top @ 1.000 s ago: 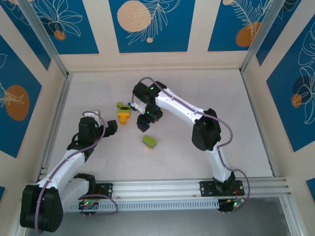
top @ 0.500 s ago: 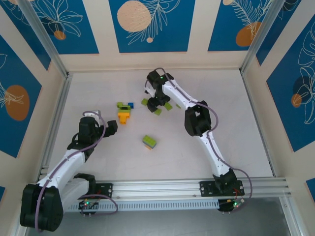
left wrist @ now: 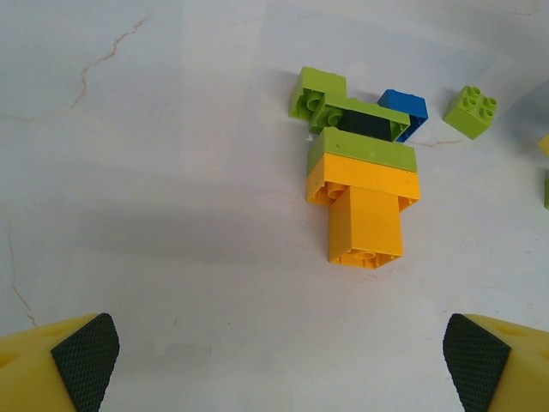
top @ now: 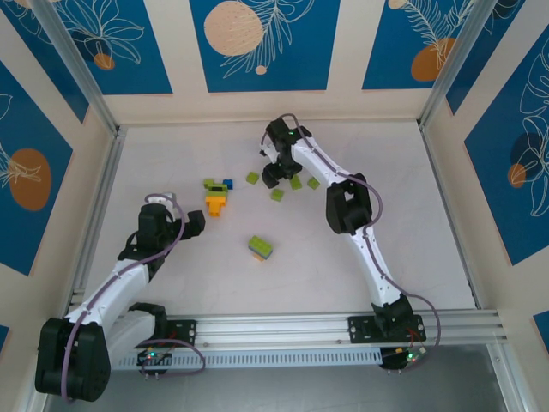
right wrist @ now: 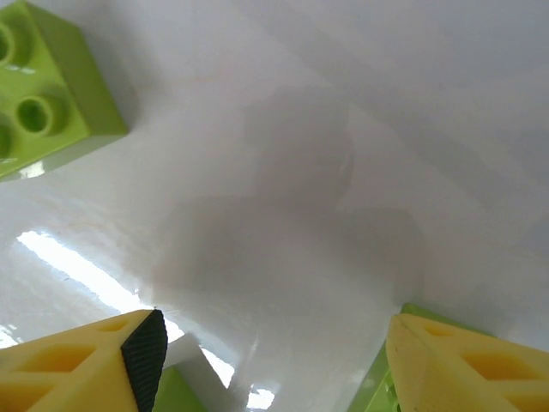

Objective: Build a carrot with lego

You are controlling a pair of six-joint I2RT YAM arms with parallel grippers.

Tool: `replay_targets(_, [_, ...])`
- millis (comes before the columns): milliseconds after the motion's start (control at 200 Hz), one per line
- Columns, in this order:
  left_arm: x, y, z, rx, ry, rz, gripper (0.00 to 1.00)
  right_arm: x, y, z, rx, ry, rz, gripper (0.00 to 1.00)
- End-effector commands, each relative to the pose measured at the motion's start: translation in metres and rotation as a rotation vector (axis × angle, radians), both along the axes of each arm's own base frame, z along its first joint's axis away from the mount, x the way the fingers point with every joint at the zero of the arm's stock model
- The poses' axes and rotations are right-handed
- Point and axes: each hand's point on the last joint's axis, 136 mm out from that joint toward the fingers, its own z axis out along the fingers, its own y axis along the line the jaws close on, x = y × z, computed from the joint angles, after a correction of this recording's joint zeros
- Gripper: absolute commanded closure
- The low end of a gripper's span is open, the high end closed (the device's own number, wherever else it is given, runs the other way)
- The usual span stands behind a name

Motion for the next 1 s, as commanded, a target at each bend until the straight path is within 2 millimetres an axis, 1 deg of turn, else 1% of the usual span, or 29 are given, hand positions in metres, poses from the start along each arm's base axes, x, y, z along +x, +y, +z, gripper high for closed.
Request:
replay_targets(0, [0.005, 0.001, 0.006, -0.021, -0.02, 0.008, 0.0, -0.001, 0.001, 0.026, 0.066, -0.012, -0.021, 0.3])
replay_targets(90, [0.005, 0.001, 0.006, -0.02, -0.019, 0.007, 0.0, 0.001, -0.001, 0.037, 0.102, -0.027, -0.047, 0.31])
replay_targets(210, [0.004, 0.001, 0.005, -0.02, -0.018, 0.006, 0.0, -0.001, -0.002, 0.051, 0.155, -0.034, -0.067, 0.31])
replay_targets(285, [0.005, 0.001, 0.006, -0.021, -0.02, 0.007, 0.0, -0.001, 0.0, 0.064, 0.189, -0.055, -0.076, 0.31])
replay_targets(370, [0.004, 0.001, 0.005, -0.022, -0.018, 0.007, 0.0, -0.001, -0.004, 0.072, 0.195, -0.073, -0.1, 0.32])
replay_targets(465, [0.004, 0.001, 0.006, -0.023, -0.02, 0.007, 0.0, 0.003, -0.018, 0.068, 0.159, -0.06, -0.157, 0.32])
replay_targets(560, [0.004, 0.001, 0.005, -0.023, -0.02, 0.006, 0.0, 0.006, -0.035, 0.056, 0.117, -0.028, -0.217, 0.32])
replay_targets(660, [0.004, 0.001, 0.005, -0.023, -0.02, 0.007, 0.0, 0.006, -0.046, 0.046, 0.112, 0.014, -0.256, 0.32])
replay_targets(755, [0.004, 0.001, 0.005, -0.023, -0.02, 0.006, 0.0, 0.007, -0.05, 0.037, 0.101, 0.031, -0.257, 0.32])
replay_targets(990, [0.005, 0.001, 0.005, -0.023, -0.018, 0.006, 0.0, 0.002, -0.047, 0.019, 0.096, 0.077, -0.247, 0.32])
